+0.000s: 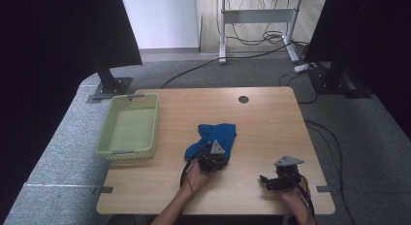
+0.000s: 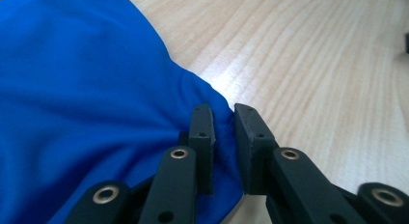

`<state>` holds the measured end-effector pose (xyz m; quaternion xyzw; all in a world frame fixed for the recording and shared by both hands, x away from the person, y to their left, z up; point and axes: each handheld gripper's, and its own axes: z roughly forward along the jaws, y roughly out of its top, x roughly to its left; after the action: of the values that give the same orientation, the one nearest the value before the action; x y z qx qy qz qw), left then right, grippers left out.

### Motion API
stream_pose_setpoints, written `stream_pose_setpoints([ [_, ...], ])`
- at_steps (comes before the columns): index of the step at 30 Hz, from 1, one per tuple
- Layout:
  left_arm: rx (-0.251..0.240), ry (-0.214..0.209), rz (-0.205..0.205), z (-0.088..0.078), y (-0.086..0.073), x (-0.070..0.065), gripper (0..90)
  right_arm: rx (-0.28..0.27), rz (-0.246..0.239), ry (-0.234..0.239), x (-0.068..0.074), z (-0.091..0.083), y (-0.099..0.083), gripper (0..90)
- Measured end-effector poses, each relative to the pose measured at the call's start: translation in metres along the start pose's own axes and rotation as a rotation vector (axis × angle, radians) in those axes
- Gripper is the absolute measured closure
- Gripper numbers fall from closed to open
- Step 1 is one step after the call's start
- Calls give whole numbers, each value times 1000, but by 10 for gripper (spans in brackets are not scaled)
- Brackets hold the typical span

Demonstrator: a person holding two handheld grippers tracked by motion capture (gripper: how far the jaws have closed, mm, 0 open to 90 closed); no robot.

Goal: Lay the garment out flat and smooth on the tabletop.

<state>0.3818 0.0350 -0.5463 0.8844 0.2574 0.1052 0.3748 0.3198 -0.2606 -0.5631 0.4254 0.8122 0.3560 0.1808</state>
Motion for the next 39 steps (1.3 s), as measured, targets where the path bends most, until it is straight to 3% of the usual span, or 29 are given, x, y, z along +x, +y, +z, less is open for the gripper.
stream_pose_setpoints([
  [4, 1, -43, 8, -4, -4, -7, 786, -6, 7, -4, 0, 0, 0, 76],
  [10, 1, -75, 25, -8, -9, -16, 785, -13, 15, -12, 0, -1, 0, 104],
  [16, 1, -81, 32, -10, -10, -19, 783, -15, 11, -10, 0, -1, 0, 116],
  [17, 3, -89, 44, -13, -14, -24, 783, -15, 11, -10, 0, -1, 0, 116],
  [26, 11, -101, 74, -17, -17, -35, 772, -22, 3, 26, 4, 6, 7, 113],
  [39, 30, -121, 118, -23, -21, -45, 772, -56, 4, 43, 0, 15, 28, 93],
])
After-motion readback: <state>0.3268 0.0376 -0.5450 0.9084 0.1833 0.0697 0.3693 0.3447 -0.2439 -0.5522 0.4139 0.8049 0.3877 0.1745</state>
